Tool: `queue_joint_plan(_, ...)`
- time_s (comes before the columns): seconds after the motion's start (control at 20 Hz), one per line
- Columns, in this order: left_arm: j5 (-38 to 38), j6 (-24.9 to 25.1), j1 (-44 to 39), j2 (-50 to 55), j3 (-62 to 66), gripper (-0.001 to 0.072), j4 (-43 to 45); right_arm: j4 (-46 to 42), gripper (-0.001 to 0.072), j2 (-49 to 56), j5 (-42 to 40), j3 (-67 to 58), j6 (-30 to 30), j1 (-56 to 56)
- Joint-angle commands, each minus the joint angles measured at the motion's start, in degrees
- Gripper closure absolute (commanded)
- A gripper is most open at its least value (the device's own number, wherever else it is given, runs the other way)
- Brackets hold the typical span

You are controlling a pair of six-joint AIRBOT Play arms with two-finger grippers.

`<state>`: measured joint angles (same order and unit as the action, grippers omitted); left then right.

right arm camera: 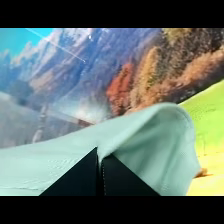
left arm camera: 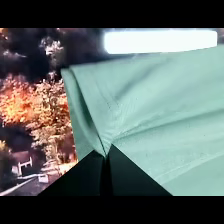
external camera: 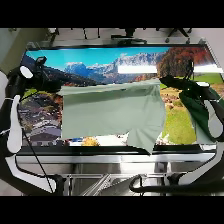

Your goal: Fold the shirts.

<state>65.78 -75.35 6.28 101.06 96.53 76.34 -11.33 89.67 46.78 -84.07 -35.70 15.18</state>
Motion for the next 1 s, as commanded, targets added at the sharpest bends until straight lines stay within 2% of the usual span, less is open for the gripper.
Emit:
queue_joint_plan(0.0,4.8,0.3,0.5,8.9,7.1,0.0696,1.5,-2.8,0.0693,3.9,1.1,-4.2,-0.6,0.0)
queue_joint_plan(0.2,5.9,0.3,0.3,12.3,11.1,0.0696,2.1,-16.3,0.0693,2.6,3.2,-4.2,-7.6,-0.1)
queue_joint_plan(0.3,5.6,0.4,0.1,13.7,11.1,0.0695,2.2,-20.6,0.0693,2.7,3.0,-2.6,-9.0,-0.8)
queue_joint_plan(0.75,6.0,0.3,-0.1,15.5,11.1,0.069,1.4,-22.0,0.069,4.3,1.0,0.5,-9.3,-2.6)
queue_joint_plan(0.8,7.1,0.1,-0.2,15.5,11.1,0.0682,0.3,-21.9,0.0657,3.9,1.0,0.4,-9.3,-2.8)
queue_joint_plan(0.9,10.8,-0.9,-0.2,15.0,11.1,0.0136,-0.9,-22.0,0.0427,1.3,1.4,0.1,-9.3,-2.8)
queue_joint_plan(0.95,12.9,-2.9,0.1,14.2,11.1,0.0115,-0.8,-22.2,0.0343,-1.0,1.9,0.1,-9.3,-2.8)
